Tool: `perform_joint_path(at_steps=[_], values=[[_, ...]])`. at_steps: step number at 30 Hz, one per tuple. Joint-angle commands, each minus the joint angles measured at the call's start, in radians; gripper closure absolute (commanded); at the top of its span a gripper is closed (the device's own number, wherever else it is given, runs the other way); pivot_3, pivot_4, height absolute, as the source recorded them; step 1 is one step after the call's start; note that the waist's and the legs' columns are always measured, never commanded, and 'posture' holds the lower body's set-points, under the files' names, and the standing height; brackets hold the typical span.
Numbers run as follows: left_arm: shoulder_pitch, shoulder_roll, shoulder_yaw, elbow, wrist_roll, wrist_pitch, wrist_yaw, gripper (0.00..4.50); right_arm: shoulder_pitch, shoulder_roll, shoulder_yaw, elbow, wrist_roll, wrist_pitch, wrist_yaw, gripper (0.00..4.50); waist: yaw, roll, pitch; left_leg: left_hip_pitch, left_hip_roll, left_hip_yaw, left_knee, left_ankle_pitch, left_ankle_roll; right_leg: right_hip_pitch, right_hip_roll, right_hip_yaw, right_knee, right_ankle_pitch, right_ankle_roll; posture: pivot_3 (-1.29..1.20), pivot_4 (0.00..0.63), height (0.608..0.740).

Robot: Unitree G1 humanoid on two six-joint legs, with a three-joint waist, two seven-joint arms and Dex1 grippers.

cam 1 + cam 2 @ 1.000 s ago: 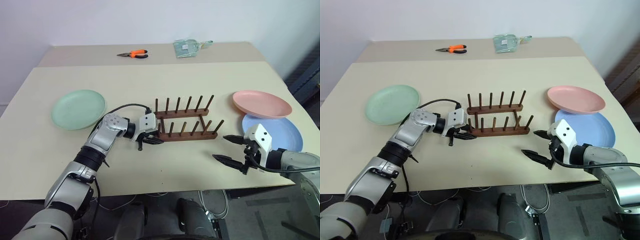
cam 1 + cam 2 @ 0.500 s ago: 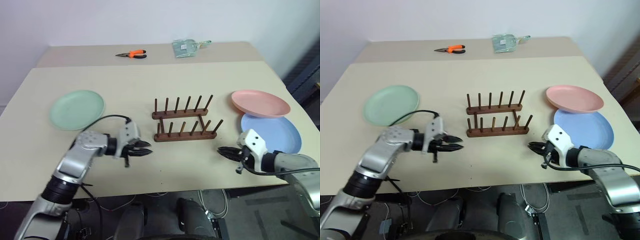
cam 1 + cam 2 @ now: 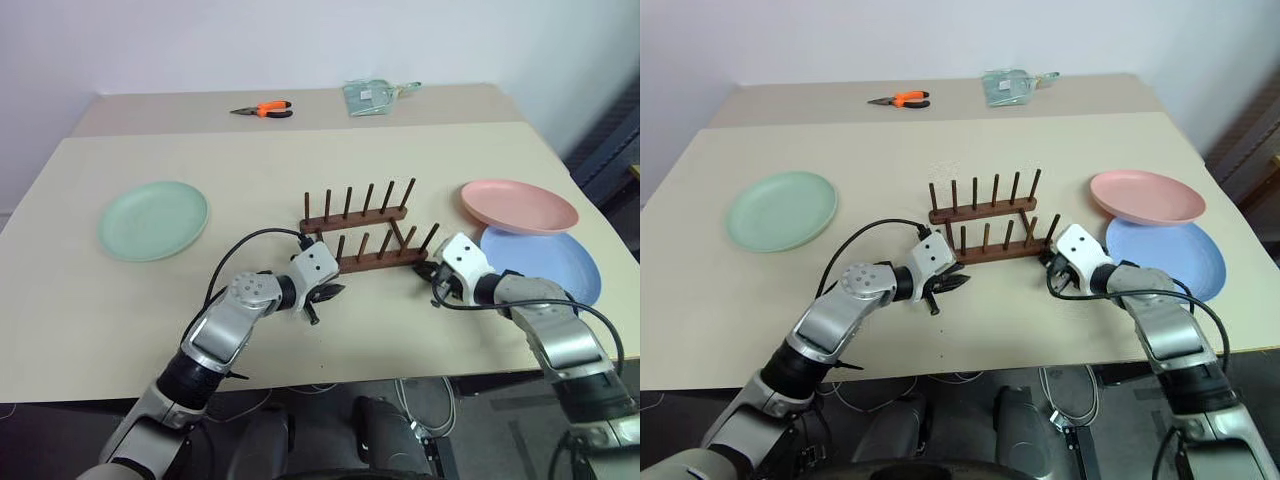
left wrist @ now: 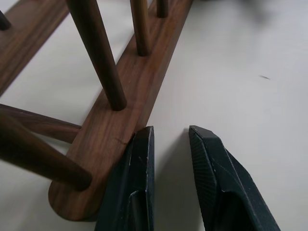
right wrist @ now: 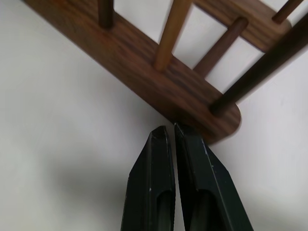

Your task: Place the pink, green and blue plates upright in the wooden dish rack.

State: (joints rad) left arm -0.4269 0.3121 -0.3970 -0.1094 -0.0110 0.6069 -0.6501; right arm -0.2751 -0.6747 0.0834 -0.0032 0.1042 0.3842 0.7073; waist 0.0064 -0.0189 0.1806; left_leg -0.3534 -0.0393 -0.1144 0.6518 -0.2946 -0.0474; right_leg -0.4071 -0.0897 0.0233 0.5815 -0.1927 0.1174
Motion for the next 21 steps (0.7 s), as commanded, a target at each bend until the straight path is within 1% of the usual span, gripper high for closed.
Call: perform_joint_path(at_steps=[1, 7, 11, 12, 13, 15, 17, 18, 21], values=[[-0.005, 0.001, 0.044, 0.065, 0.029, -0.014, 0.06, 3.36, -0.036, 0.017, 0.01, 0.036, -0.023, -0.051, 0.002, 4.29, -0.001, 0.0, 0.0, 0.0, 0.0, 0.0, 0.0, 0.0, 0.0, 0.0, 0.0, 0.0, 0.0, 0.0, 0.0, 0.0, 0.15, 0.74], [-0.036, -0.005, 0.069, 0.151, 0.028, -0.035, 0.097, 3.36, -0.098, 0.053, 0.026, 0.12, -0.063, -0.1, -0.019, 4.29, -0.01, 0.0, -0.001, 0.001, 0.0, 0.0, 0.0, 0.0, 0.0, 0.0, 0.0, 0.0, 0.001, 0.001, 0.001, 0.0, 0.15, 0.74], [-0.04, -0.005, 0.062, 0.158, 0.026, -0.052, 0.09, 3.36, -0.117, 0.062, 0.015, 0.141, -0.071, -0.117, -0.021, 4.29, -0.019, 0.001, -0.001, 0.001, 0.0, 0.0, -0.001, 0.0, 0.0, 0.0, 0.0, 0.0, 0.001, 0.001, 0.001, 0.0, 0.15, 0.74], [-0.04, -0.004, 0.059, 0.157, 0.028, -0.059, 0.086, 3.36, -0.118, 0.052, -0.002, 0.129, -0.052, -0.103, -0.002, 4.29, -0.019, 0.001, -0.001, 0.001, 0.0, 0.0, -0.001, 0.0, 0.0, 0.0, 0.0, 0.0, 0.001, 0.001, 0.001, 0.0, 0.15, 0.74], [-0.039, -0.004, 0.058, 0.153, 0.031, -0.07, 0.087, 3.41, -0.114, 0.036, -0.021, 0.105, -0.025, -0.085, 0.025, 4.06, -0.019, 0.001, -0.001, 0.001, 0.0, 0.0, -0.001, 0.0, 0.0, 0.0, 0.0, 0.0, 0.001, 0.001, 0.001, 0.0, 0.15, 0.74], [-0.039, -0.004, 0.072, 0.143, 0.023, -0.073, 0.09, 3.42, -0.086, -0.03, -0.06, 0.012, 0.011, -0.059, 0.089, 3.41, -0.018, 0.001, -0.001, 0.001, 0.0, 0.0, 0.0, 0.0, 0.0, 0.0, 0.0, 0.0, 0.001, 0.001, 0.001, 0.0, 0.15, 0.74], [-0.029, 0.002, 0.088, 0.106, -0.01, -0.094, 0.059, 3.42, -0.066, -0.102, -0.111, -0.075, 0.027, -0.039, 0.12, 2.52, -0.017, 0.002, 0.0, 0.0, 0.0, 0.0, 0.0, 0.0, 0.0, 0.0, 0.0, 0.0, 0.001, 0.001, 0.001, 0.0, 0.15, 0.74], [-0.018, 0.006, 0.094, 0.075, -0.032, -0.116, 0.033, 3.42, -0.062, -0.136, -0.147, -0.105, 0.032, -0.037, 0.121, 1.93, -0.018, 0.002, 0.0, 0.0, 0.0, 0.0, 0.0, 0.0, 0.0, 0.0, 0.0, 0.0, 0.001, 0.001, 0.001, 0.0, 0.15, 0.74], [0.016, 0.012, 0.102, -0.051, -0.124, -0.143, -0.065, 3.42, -0.051, -0.268, -0.247, -0.123, 0.031, -0.043, 0.153, 0.54, -0.019, 0.002, 0.0, -0.001, 0.0, 0.0, -0.002, 0.0, 0.0, -0.001, 0.0, 0.001, 0.0, 0.001, 0.001, 0.0, 0.15, 0.74]])
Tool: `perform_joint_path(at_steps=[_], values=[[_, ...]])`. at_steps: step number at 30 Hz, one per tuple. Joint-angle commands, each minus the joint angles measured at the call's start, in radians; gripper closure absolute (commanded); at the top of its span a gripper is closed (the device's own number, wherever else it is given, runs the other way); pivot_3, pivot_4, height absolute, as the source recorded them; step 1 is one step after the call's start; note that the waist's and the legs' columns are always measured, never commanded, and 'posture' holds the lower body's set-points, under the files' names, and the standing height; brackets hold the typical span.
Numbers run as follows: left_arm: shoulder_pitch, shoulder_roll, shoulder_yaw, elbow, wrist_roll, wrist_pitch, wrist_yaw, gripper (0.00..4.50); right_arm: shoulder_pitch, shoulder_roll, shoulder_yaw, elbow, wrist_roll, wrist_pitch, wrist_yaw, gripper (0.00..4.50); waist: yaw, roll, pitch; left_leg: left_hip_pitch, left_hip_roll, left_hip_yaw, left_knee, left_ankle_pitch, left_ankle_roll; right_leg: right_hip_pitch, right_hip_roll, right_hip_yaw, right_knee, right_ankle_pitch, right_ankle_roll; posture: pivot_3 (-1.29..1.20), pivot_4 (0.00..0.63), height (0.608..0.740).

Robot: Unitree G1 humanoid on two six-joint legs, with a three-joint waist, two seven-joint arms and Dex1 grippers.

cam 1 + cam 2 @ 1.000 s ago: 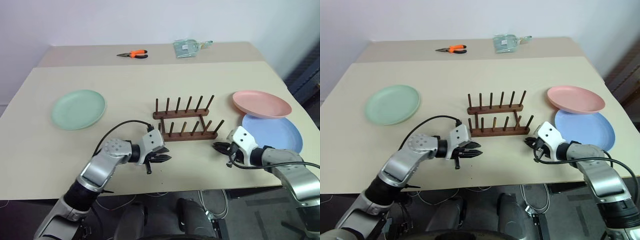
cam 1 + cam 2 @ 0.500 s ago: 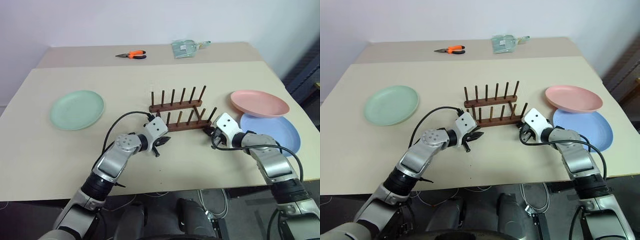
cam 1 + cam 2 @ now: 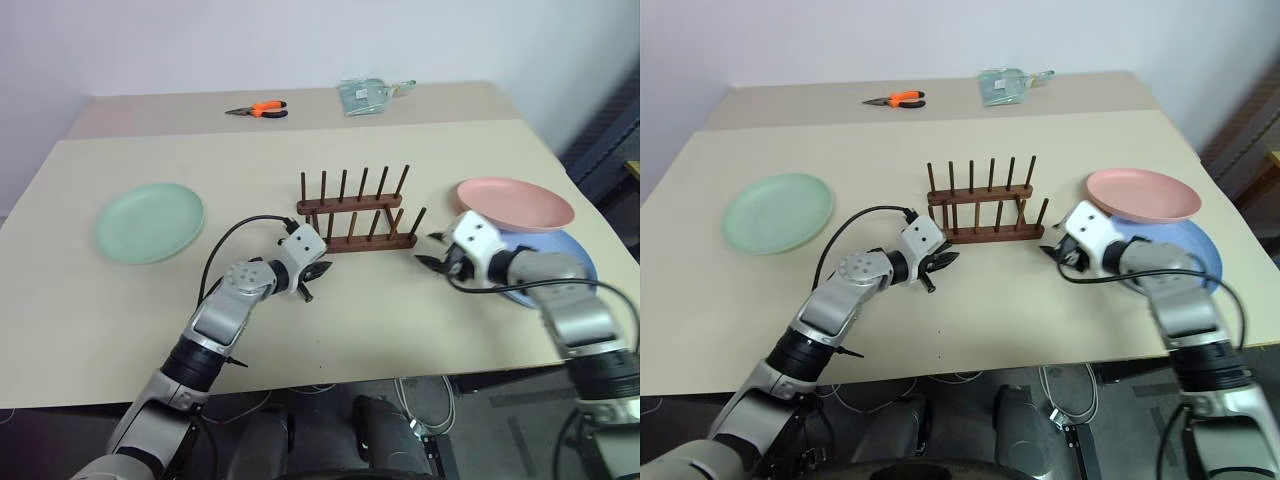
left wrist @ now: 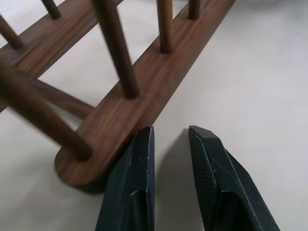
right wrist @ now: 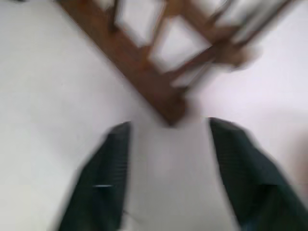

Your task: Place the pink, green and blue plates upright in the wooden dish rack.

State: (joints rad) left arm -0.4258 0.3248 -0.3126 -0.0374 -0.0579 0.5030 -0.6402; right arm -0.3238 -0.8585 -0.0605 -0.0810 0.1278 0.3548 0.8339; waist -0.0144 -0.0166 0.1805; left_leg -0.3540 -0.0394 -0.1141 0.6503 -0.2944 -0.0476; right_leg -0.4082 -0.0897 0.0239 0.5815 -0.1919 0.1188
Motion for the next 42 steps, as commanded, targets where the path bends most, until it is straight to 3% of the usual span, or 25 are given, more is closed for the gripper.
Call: perform_joint_path(at_steps=[1, 6, 13, 16, 22, 28, 31, 33, 35, 42], values=[[0.023, 0.002, 0.015, -0.152, -0.096, -0.048, -0.098, 3.42, 0.008, -0.122, -0.111, -0.033, -0.009, -0.032, 0.039, 0.54, 0.003, 0.0, 0.0, -0.001, 0.0, 0.0, 0.0, 0.0, 0.0, 0.0, 0.0, 0.0, 0.0, 0.0, 0.0, 0.0, 0.15, 0.74], [0.026, -0.003, 0.014, -0.205, -0.164, -0.032, -0.159, 3.42, 0.007, -0.216, -0.053, 0.157, -0.142, -0.197, 0.019, 0.54, 0.002, -0.001, 0.0, 0.0, 0.0, 0.001, 0.001, 0.0, 0.0, 0.002, 0.0, 0.0, -0.002, -0.002, -0.003, 0.0, 0.15, 0.74], [0.01, -0.004, 0.014, -0.19, -0.154, -0.042, -0.148, 3.42, -0.166, -0.188, 0.133, 0.616, -0.38, -0.546, -0.137, 0.54, -0.004, 0.001, 0.0, 0.0, 0.0, 0.002, 0.0, 0.0, 0.0, 0.0, 0.0, 0.001, -0.001, -0.002, -0.004, 0.0, 0.15, 0.74], [0.03, 0.007, 0.015, -0.204, -0.149, -0.042, -0.14, 3.42, -0.221, -0.175, 0.182, 0.759, -0.43, -0.65, -0.179, 1.42, -0.002, 0.001, 0.0, 0.0, 0.0, 0.003, 0.0, 0.0, 0.0, 0.0, 0.0, 0.001, -0.001, -0.002, -0.004, 0.0, 0.15, 0.74], [0.065, 0.033, 0.014, -0.226, -0.147, -0.048, -0.131, 3.42, -0.264, -0.167, 0.188, 0.805, -0.438, -0.714, -0.199, 4.34, -0.002, 0.001, 0.0, 0.0, 0.0, 0.003, 0.0, 0.0, 0.0, 0.0, 0.0, 0.002, -0.001, -0.002, -0.004, 0.0, 0.15, 0.74], [0.062, 0.04, 0.018, -0.216, -0.148, -0.058, -0.127, 3.42, -0.251, -0.227, 0.1, 0.628, -0.412, -0.745, -0.262, 4.44, -0.001, 0.004, 0.001, 0.0, 0.0, 0.002, 0.0, 0.0, 0.0, 0.0, 0.0, 0.002, -0.001, -0.002, -0.004, 0.0, 0.15, 0.74], [0.057, 0.043, 0.023, -0.207, -0.15, -0.063, -0.125, 3.42, -0.251, -0.173, -0.01, 0.482, -0.236, -0.615, -0.213, 4.44, -0.002, 0.005, 0.0, 0.0, 0.0, 0.002, 0.0, 0.0, 0.0, 0.0, 0.0, 0.002, -0.001, -0.001, -0.002, 0.0, 0.15, 0.74], [0.053, 0.052, 0.04, -0.195, -0.156, -0.07, -0.13, 3.42, -0.29, -0.033, -0.173, 0.127, 0.411, -0.13, -0.256, 4.44, -0.008, 0.004, 0.001, 0.001, 0.0, 0.002, -0.001, 0.0, 0.0, 0.001, 0.0, 0.002, -0.001, 0.0, -0.002, 0.0, 0.15, 0.74], [0.05, 0.057, 0.059, -0.188, -0.169, -0.073, -0.133, 3.42, -0.325, 0.066, -0.289, -0.058, 0.856, 0.169, -0.37, 4.44, -0.008, 0.005, 0.001, 0.0, 0.002, 0.001, -0.001, 0.0, 0.0, 0.001, 0.002, 0.003, 0.0, 0.001, -0.002, 0.0, 0.15, 0.74], [0.052, 0.074, 0.172, -0.233, -0.31, -0.036, -0.188, 3.42, -0.271, 0.178, -0.34, -0.186, 1.143, 0.418, -0.633, 4.44, 0.029, 0.002, -0.001, -0.002, 0.0, -0.003, 0.002, 0.0, 0.0, 0.002, 0.001, -0.001, -0.003, -0.001, -0.006, 0.0, 0.15, 0.74]])
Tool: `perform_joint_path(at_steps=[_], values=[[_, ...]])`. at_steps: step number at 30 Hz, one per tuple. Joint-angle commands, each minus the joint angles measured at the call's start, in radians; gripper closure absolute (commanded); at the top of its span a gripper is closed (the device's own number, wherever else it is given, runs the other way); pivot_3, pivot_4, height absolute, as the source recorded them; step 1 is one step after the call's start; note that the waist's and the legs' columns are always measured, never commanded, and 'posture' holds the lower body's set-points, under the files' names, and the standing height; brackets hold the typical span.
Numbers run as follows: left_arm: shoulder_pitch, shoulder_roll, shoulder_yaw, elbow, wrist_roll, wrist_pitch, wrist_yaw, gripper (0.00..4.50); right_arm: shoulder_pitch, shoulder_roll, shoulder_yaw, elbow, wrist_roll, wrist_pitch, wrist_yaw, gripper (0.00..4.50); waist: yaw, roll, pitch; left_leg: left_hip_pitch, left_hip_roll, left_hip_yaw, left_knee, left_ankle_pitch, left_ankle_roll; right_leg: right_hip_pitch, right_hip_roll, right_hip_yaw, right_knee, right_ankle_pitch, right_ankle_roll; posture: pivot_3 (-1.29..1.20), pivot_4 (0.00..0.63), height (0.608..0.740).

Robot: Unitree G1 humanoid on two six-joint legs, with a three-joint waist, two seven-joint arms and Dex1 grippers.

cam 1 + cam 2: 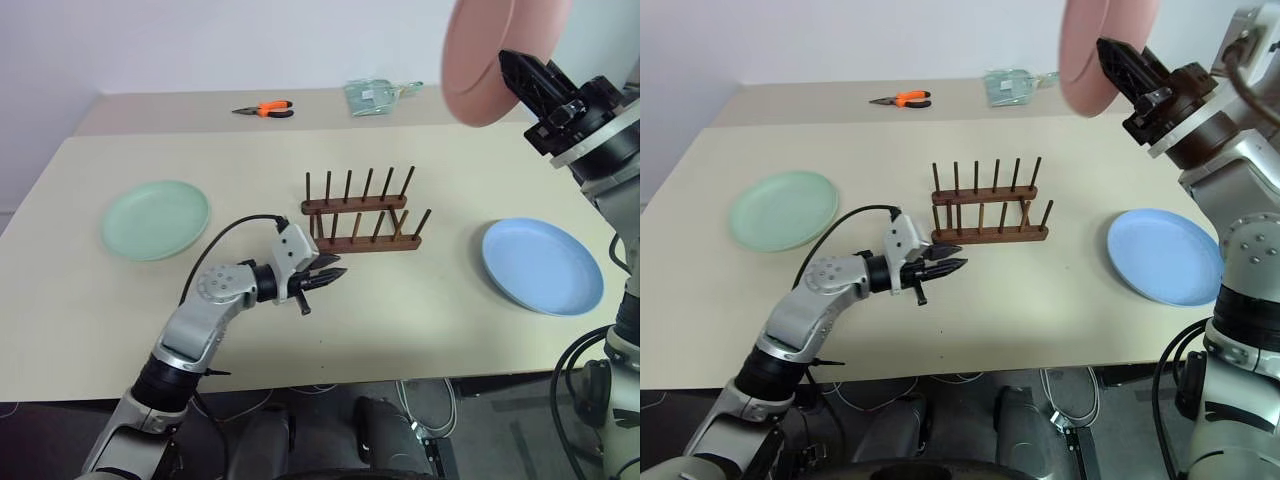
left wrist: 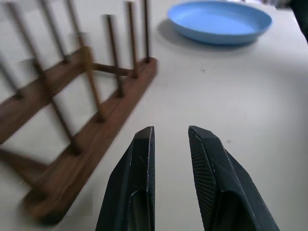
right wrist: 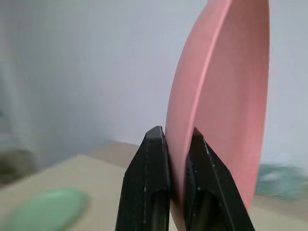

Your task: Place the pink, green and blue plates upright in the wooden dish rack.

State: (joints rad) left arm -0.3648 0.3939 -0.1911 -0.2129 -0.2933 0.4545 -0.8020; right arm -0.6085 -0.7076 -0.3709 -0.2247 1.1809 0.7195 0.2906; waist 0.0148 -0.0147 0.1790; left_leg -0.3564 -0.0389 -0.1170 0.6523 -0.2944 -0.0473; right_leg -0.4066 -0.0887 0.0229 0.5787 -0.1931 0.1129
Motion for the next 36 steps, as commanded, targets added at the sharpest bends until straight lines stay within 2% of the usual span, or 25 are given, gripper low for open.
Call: perform_joint_path(at_steps=[1, 7, 12, 17, 20, 24, 25, 28, 31, 32, 33, 34, 36], values=[[-0.008, 0.01, 0.061, -0.064, -0.089, 0.018, -0.033, 3.42, 0.018, 0.037, -0.028, -0.05, 0.103, 0.067, -0.111, 4.44, -0.002, 0.001, 0.0, 0.0, 0.0, 0.001, 0.0, 0.0, 0.0, 0.0, -0.001, 0.001, 0.0, 0.0, 0.0, 0.0, 0.15, 0.74], [0.002, 0.043, 0.078, -0.062, -0.101, 0.014, -0.039, 3.42, 0.031, 0.064, 0.019, -0.054, 0.068, 0.116, -0.15, 4.44, -0.006, 0.001, 0.001, 0.001, 0.001, 0.003, -0.002, 0.0, 0.0, -0.003, 0.001, 0.002, 0.001, 0.0, 0.0, 0.0, 0.15, 0.74], [0.011, 0.043, 0.07, -0.066, -0.095, 0.008, -0.031, 3.42, 0.045, 0.067, 0.037, -0.033, 0.07, 0.165, -0.164, 4.44, -0.011, 0.001, 0.001, 0.001, 0.001, 0.003, -0.002, 0.0, 0.0, -0.002, 0.001, 0.002, 0.001, 0.0, 0.0, 0.0, 0.15, 0.74], [0.022, 0.037, 0.057, -0.065, -0.085, -0.003, -0.021, 3.42, 0.036, 0.06, 0.076, -0.012, 0.005, 0.186, -0.144, 4.44, -0.011, 0.001, 0.001, 0.0, 0.001, 0.003, -0.002, 0.0, 0.0, -0.003, 0.001, 0.002, 0.001, 0.0, 0.0, 0.0, 0.15, 0.74], [0.024, 0.037, 0.053, -0.064, -0.084, -0.006, -0.02, 3.42, 0.021, 0.047, 0.104, -0.004, -0.07, 0.163, -0.095, 3.36, -0.012, 0.001, 0.001, 0.001, 0.001, 0.003, -0.002, 0.0, 0.0, -0.003, 0.001, 0.002, 0.001, 0.0, 0.0, 0.0, 0.15, 0.74], [0.02, 0.034, 0.061, -0.057, -0.1, 0.014, -0.015, 3.42, 0.027, -0.024, 0.18, -0.037, -0.318, 0.013, 0.011, 1.42, -0.011, 0.002, 0.001, 0.0, 0.001, 0.003, -0.002, 0.0, 0.0, -0.003, 0.001, 0.002, 0.001, 0.0, 0.001, 0.0, 0.15, 0.74], [0.02, 0.032, 0.067, -0.055, -0.109, 0.025, -0.013, 3.42, 0.033, -0.041, 0.178, -0.032, -0.356, -0.016, 0.033, 1.42, -0.011, 0.001, 0.001, 0.0, 0.001, 0.003, -0.002, 0.0, 0.0, -0.003, 0.001, 0.002, 0.001, 0.0, 0.001, 0.0, 0.15, 0.74], [0.021, 0.031, 0.086, -0.06, -0.15, 0.072, -0.015, 2.5, 0.07, -0.097, 0.113, 0.004, -0.406, -0.079, 0.126, 1.39, -0.01, 0.001, 0.001, 0.0, 0.001, 0.003, -0.002, 0.0, 0.0, -0.003, 0.001, 0.002, 0.0, -0.001, 0.001, 0.0, 0.15, 0.74], [0.03, 0.044, 0.109, -0.081, -0.188, 0.1, -0.025, 1.2, 0.129, -0.154, 0.022, 0.053, -0.395, -0.087, 0.234, 1.39, -0.008, 0.001, 0.001, 0.0, 0.001, 0.003, -0.002, 0.0, 0.0, -0.002, 0.001, 0.002, 0.0, 0.0, 0.001, 0.0, 0.15, 0.74], [0.032, 0.05, 0.116, -0.084, -0.191, 0.103, -0.021, 0.69, 0.147, -0.169, -0.002, 0.06, -0.385, -0.084, 0.271, 0.86, -0.008, 0.001, 0.001, 0.0, 0.001, 0.003, -0.002, 0.0, 0.0, -0.002, 0.001, 0.002, 0.0, 0.0, 0.001, 0.0, 0.15, 0.74], [0.034, 0.051, 0.152, -0.08, -0.191, 0.09, 0.002, 0.23, 0.175, -0.192, -0.038, 0.051, -0.366, -0.08, 0.325, 0.56, -0.009, 0.001, 0.001, 0.0, 0.001, 0.003, -0.002, 0.0, 0.0, -0.002, 0.001, 0.002, 0.0, 0.0, 0.001, 0.0, 0.15, 0.74], [0.032, 0.049, 0.198, -0.071, -0.192, 0.079, 0.037, 0.0, 0.201, -0.218, -0.064, 0.037, -0.357, -0.079, 0.373, 0.16, -0.009, 0.001, 0.001, 0.0, 0.001, 0.003, -0.002, 0.0, 0.0, -0.002, 0.001, 0.002, 0.0, 0.0, 0.001, 0.0, 0.15, 0.74], [0.015, 0.047, 0.316, -0.027, -0.189, 0.064, 0.136, 0.0, 0.232, -0.258, -0.107, -0.001, -0.34, -0.083, 0.447, 0.07, -0.012, 0.001, 0.001, 0.001, 0.001, 0.003, -0.003, 0.0, 0.0, -0.002, 0.001, 0.002, 0.001, 0.0, 0.001, 0.0, 0.15, 0.74]])
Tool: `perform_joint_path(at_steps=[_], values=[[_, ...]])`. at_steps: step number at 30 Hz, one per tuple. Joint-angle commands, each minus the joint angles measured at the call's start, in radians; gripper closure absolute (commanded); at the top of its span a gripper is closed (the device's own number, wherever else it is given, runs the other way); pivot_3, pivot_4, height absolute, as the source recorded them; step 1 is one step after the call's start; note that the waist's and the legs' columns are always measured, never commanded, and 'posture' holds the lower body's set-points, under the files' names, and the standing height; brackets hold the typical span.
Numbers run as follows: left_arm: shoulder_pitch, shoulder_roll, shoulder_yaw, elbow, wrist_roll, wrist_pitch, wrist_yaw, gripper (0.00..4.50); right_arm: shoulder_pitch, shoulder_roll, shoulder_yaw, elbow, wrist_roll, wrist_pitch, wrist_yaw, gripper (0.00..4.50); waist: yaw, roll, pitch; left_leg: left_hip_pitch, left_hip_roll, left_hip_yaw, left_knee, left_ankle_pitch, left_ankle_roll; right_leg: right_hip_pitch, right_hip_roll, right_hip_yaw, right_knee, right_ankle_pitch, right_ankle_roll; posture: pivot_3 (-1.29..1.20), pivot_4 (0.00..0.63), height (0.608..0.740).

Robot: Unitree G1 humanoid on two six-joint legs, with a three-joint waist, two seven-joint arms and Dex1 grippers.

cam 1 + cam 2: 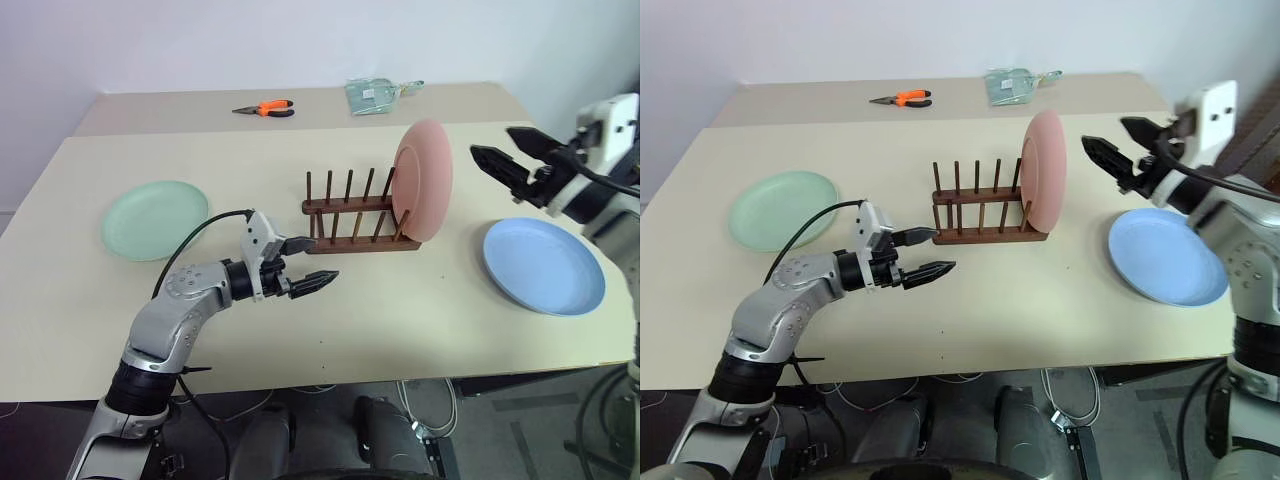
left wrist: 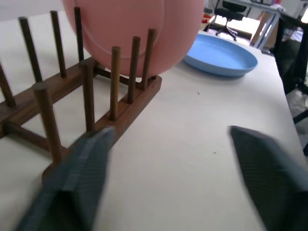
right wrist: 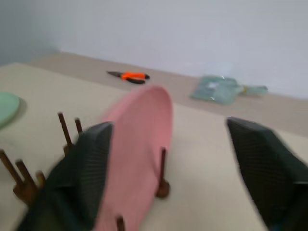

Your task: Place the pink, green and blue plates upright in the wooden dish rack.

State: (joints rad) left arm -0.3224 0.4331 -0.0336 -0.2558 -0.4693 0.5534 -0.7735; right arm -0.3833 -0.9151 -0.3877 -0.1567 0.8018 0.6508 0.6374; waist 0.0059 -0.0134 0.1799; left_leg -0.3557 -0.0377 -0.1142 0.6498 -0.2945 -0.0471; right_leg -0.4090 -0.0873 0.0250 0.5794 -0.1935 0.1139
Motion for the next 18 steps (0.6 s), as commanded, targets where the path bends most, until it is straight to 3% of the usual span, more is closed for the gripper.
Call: perform_joint_path(at_steps=[1, 5, 8, 10, 13, 18], values=[[-0.041, 0.01, 0.213, 0.044, 0.005, -0.046, 0.169, 0.0, 0.011, -0.064, -0.107, -0.085, 0.058, -0.007, 0.125, 0.07, -0.008, 0.001, 0.0, 0.0, 0.0, 0.0, 0.0, 0.0, 0.0, 0.0, 0.0, 0.0, 0.0, 0.0, 0.0, 0.0, 0.15, 0.74], [-0.127, 0.032, 0.36, 0.203, 0.141, -0.017, 0.489, 0.0, 0.001, -0.089, -0.091, -0.195, 0.164, 0.051, 0.21, 0.07, -0.022, 0.0, 0.0, 0.002, 0.001, 0.0, 0.0, 0.0, 0.0, 0.0, 0.001, 0.0, 0.001, -0.001, 0.004, 0.0, 0.15, 0.74], [-0.183, 0.036, 0.471, 0.292, 0.257, 0.048, 0.791, 0.0, -0.039, -0.061, 0.077, -0.307, 0.146, 0.052, 0.242, 0.07, -0.025, -0.001, 0.0, 0.002, 0.001, 0.0, -0.001, 0.0, 0.0, 0.0, 0.001, 0.0, 0.001, 0.0, 0.007, 0.0, 0.15, 0.74], [-0.207, 0.036, 0.527, 0.319, 0.307, 0.099, 0.935, 0.0, -0.084, -0.025, 0.237, -0.33, 0.037, 0.028, 0.238, 0.07, -0.024, -0.004, 0.0, 0.002, 0.001, 0.0, -0.001, 0.0, 0.0, 0.0, 0.001, 0.0, 0.001, 0.001, 0.008, 0.0, 0.15, 0.74], [-0.227, 0.005, 0.589, 0.319, 0.292, 0.233, 1.025, 0.0, -0.134, 0.02, 0.427, -0.298, -0.151, -0.017, 0.214, 0.07, -0.015, -0.008, 0.0, 0.001, 0.0, -0.001, -0.001, 0.0, -0.001, -0.001, 0.0, -0.001, 0.001, 0.001, 0.008, 0.0, 0.15, 0.74], [-0.229, -0.079, 0.705, 0.31, 0.199, 0.39, 1.055, 0.0, -0.134, 0.076, 0.535, -0.276, -0.279, -0.072, 0.224, 0.07, 0.012, -0.011, 0.0, -0.002, -0.003, -0.003, 0.0, 0.002, -0.003, -0.001, -0.003, -0.002, 0.0, 0.003, 0.007, 0.0, 0.15, 0.74]])
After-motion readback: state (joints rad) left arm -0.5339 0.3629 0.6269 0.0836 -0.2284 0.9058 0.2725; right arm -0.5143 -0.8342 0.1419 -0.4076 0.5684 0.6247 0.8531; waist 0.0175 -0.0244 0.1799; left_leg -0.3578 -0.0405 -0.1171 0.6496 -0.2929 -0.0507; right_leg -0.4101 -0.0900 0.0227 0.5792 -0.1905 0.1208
